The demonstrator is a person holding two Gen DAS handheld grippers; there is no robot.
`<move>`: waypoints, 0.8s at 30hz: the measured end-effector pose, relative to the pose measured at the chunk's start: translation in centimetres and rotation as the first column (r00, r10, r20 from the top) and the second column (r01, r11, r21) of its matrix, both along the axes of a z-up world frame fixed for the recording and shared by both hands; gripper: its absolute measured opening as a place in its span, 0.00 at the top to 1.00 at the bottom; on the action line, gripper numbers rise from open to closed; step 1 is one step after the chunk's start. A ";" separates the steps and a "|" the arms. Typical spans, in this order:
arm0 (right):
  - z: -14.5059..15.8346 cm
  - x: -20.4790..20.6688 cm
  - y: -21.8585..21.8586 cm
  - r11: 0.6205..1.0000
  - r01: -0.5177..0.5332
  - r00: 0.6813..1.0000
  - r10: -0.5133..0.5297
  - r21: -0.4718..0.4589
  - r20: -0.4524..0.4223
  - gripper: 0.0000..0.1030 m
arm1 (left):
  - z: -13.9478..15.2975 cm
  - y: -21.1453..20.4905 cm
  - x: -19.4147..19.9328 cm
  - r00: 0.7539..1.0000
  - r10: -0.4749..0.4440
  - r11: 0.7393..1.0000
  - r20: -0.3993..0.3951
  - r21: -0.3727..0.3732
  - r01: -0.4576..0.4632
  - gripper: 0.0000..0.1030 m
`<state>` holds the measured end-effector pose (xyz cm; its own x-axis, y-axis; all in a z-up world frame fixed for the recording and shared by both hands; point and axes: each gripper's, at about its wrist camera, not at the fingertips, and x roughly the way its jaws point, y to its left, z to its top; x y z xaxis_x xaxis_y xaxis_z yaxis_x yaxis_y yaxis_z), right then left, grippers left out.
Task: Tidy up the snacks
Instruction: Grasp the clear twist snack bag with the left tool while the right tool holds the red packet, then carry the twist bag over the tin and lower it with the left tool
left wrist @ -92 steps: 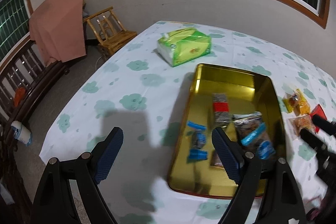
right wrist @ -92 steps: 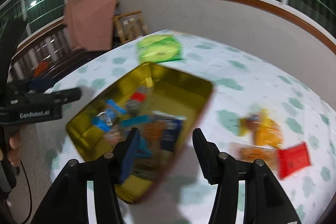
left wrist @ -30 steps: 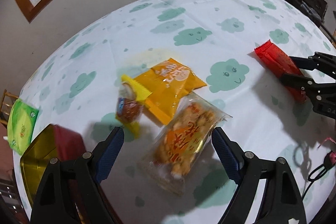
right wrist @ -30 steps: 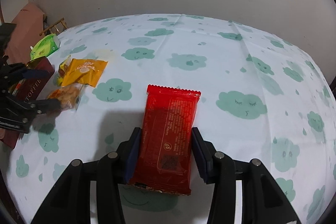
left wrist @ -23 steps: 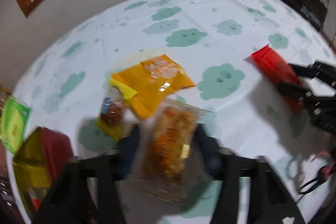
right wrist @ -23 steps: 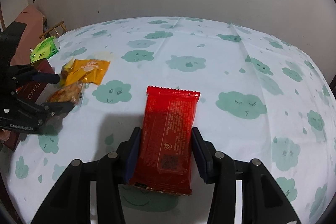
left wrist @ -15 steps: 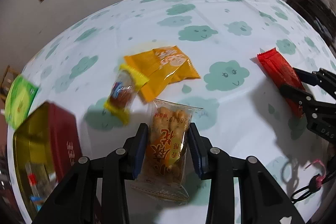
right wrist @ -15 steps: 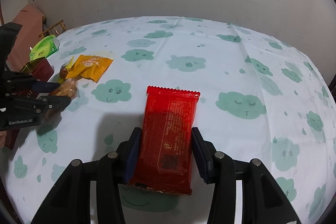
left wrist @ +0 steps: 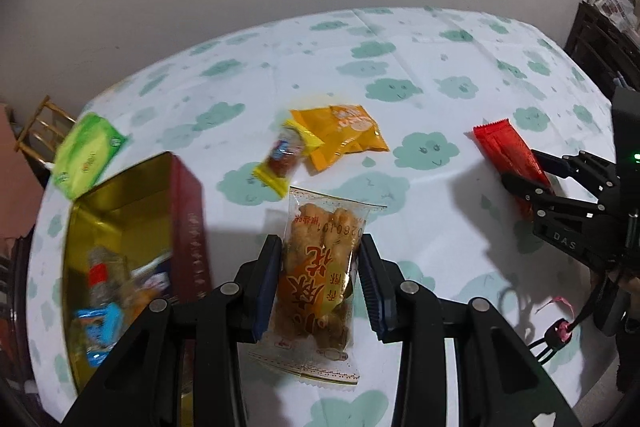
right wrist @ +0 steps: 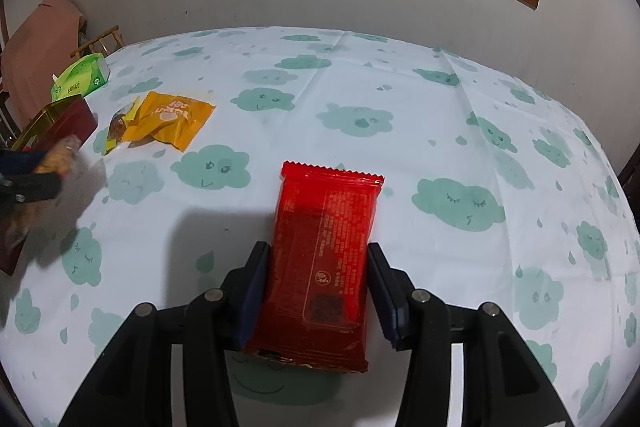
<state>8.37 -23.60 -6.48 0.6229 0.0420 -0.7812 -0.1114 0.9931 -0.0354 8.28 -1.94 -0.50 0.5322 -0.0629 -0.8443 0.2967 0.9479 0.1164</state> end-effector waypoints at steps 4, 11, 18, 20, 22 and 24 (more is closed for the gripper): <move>0.0 0.0 0.0 1.000 0.000 1.000 0.000 -0.002 -0.001 0.52 | 1.3 1.2 -0.9 0.999 0.036 0.999 0.032 0.004 -0.036 0.66; 0.0 0.0 0.0 1.000 0.000 1.000 0.000 -0.002 -0.001 0.52 | 2.7 4.5 -1.9 0.991 0.120 0.993 0.064 -0.013 -0.120 0.66; 0.0 0.0 0.1 1.000 0.000 1.000 0.000 -0.003 0.000 0.52 | 3.2 8.0 -2.2 0.979 0.194 0.981 0.065 -0.030 -0.192 0.66; 0.0 0.0 0.0 1.000 0.000 1.000 0.000 -0.003 0.000 0.52 | 3.3 8.7 -2.2 0.976 0.207 0.978 0.063 -0.034 -0.205 0.66; 0.0 0.0 0.0 1.000 0.000 1.000 0.000 -0.002 -0.001 0.52 | 3.3 9.3 -2.2 0.974 0.219 0.975 0.062 -0.041 -0.217 0.66; 0.0 0.0 0.0 1.000 0.000 1.000 0.000 -0.003 -0.001 0.52 | 3.4 10.1 -2.2 0.971 0.232 0.972 0.059 -0.052 -0.229 0.66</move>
<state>8.32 -23.55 -6.44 0.6225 0.0396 -0.7817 -0.1110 0.9931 -0.0381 6.07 8.12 2.91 0.5897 0.0309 -0.8071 0.0628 0.9945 0.0840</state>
